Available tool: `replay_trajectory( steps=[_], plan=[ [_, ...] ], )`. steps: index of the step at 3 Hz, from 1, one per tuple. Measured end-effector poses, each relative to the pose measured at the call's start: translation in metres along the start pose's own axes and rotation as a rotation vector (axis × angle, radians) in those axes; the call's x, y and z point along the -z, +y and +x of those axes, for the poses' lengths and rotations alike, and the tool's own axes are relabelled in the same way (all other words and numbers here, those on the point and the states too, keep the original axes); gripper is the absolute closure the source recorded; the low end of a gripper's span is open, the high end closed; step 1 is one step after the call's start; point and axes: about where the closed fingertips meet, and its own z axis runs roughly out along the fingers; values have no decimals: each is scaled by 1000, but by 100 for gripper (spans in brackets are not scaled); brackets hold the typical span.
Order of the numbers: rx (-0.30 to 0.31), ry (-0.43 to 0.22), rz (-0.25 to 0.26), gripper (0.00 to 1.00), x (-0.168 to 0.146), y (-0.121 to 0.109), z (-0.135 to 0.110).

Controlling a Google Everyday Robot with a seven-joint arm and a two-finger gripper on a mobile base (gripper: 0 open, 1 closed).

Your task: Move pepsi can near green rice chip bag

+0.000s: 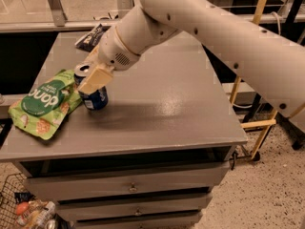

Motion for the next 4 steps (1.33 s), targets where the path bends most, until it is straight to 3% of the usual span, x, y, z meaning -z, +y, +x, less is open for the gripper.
replay_trajectory(
  steps=[2,4],
  plan=[
    [8,-28,-47,100,-25,-1,-4],
    [11,-29,-55,61,-28,1,-6]
  ],
)
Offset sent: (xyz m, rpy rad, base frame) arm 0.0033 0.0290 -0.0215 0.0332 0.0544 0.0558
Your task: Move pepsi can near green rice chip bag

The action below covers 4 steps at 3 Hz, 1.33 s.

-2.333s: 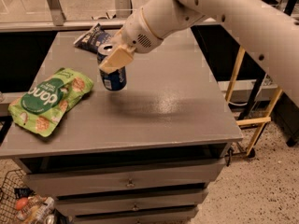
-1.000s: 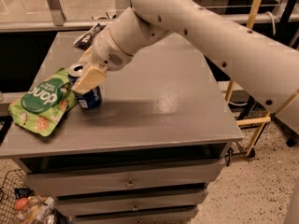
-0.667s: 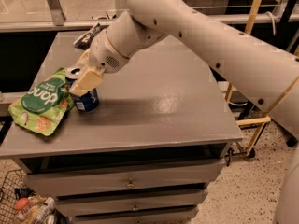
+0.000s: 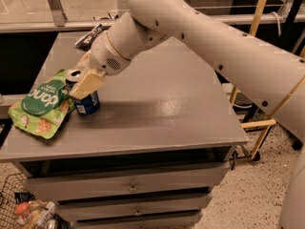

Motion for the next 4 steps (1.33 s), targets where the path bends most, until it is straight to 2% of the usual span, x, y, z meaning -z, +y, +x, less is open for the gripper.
replay_trajectory(
  steps=[2,3,4],
  plan=[
    [3,0,-7,15,-3,2,-2],
    [5,1,-10,0,-5,3,-2],
    [-20,32,14,0,18,5,13]
  ],
)
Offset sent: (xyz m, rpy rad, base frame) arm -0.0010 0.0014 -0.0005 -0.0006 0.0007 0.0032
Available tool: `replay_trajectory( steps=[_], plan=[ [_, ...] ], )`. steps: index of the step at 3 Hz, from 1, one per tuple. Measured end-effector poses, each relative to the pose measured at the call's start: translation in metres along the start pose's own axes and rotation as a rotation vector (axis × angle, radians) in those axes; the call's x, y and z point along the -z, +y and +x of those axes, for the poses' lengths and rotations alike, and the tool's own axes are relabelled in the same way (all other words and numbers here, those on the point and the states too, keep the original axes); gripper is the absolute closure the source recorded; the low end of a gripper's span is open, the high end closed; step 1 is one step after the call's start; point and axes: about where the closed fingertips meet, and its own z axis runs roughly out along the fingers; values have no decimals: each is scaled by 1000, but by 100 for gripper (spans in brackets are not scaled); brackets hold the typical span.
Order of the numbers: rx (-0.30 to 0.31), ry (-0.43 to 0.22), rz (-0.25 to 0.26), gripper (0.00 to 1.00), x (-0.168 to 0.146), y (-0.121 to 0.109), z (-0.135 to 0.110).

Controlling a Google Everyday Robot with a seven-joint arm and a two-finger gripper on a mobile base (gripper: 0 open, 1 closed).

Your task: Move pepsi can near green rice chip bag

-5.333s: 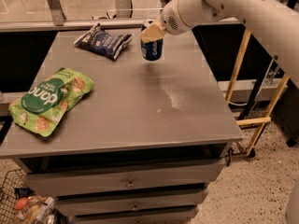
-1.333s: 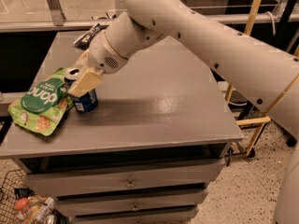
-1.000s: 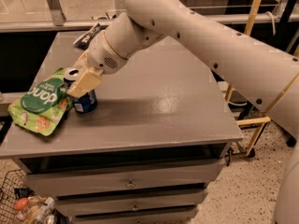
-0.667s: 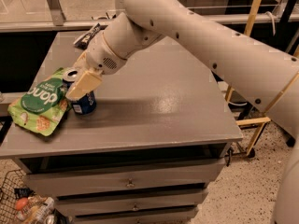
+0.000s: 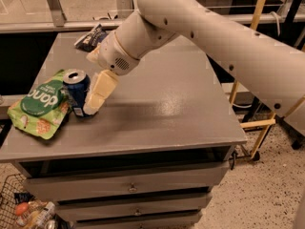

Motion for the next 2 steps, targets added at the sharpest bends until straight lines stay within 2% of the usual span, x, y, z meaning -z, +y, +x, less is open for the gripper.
replay_trajectory(
  steps=[1,2],
  plan=[
    [-34,39,57,0,45,6,30],
    [-43,42,67,0,51,7,35]
  ],
)
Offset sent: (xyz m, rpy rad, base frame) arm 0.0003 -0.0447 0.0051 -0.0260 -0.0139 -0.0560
